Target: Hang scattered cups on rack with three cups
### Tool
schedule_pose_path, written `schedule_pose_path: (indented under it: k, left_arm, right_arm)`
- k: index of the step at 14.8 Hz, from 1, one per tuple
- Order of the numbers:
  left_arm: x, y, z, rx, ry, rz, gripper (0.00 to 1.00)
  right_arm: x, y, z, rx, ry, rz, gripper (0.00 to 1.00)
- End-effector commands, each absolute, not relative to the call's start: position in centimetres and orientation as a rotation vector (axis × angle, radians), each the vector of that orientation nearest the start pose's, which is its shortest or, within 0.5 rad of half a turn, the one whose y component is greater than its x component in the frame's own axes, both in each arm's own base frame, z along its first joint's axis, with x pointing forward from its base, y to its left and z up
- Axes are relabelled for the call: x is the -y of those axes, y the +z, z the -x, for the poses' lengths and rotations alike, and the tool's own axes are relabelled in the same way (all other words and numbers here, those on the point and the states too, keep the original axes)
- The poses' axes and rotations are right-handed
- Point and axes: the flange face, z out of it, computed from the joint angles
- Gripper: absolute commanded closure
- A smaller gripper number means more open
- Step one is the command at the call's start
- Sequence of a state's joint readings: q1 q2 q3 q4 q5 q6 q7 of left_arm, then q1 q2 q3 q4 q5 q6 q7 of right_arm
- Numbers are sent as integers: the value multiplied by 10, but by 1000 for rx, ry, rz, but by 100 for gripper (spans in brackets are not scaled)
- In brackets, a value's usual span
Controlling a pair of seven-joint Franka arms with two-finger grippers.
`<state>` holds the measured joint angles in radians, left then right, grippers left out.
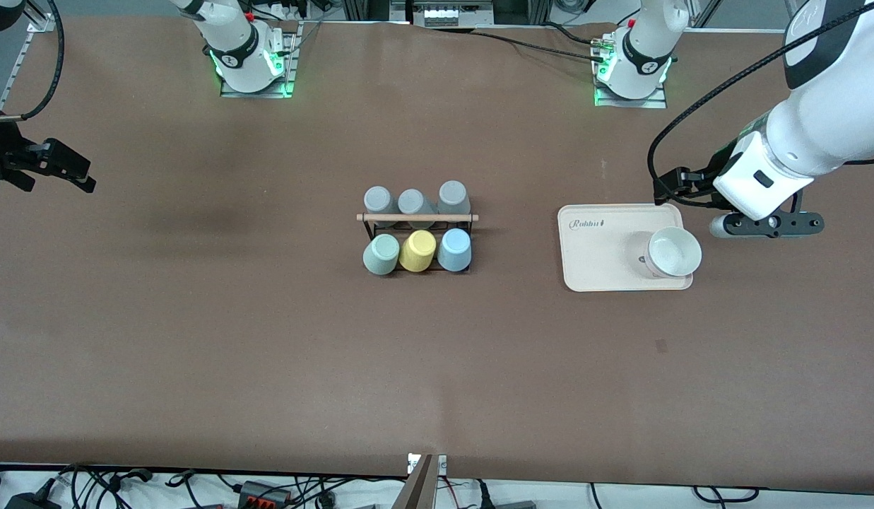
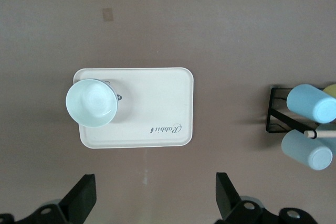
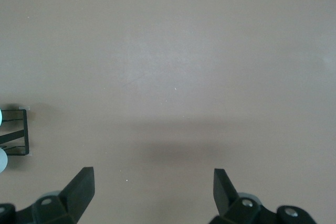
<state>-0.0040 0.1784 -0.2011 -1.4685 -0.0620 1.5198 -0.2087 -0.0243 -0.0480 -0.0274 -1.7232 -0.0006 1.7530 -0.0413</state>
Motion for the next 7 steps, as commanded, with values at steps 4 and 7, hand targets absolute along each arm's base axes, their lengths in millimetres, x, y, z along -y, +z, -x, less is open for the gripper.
schedule_pose_path:
  k: [4,7]
  left_arm:
    - [116,569,-584,-170,180,3149,0]
    - [117,568,-586,-177,151,3150,0]
  right_arm:
    - [37,601,-545,-30,-132,3148,0]
    - [32,599,-546,-20,-127,3150,0]
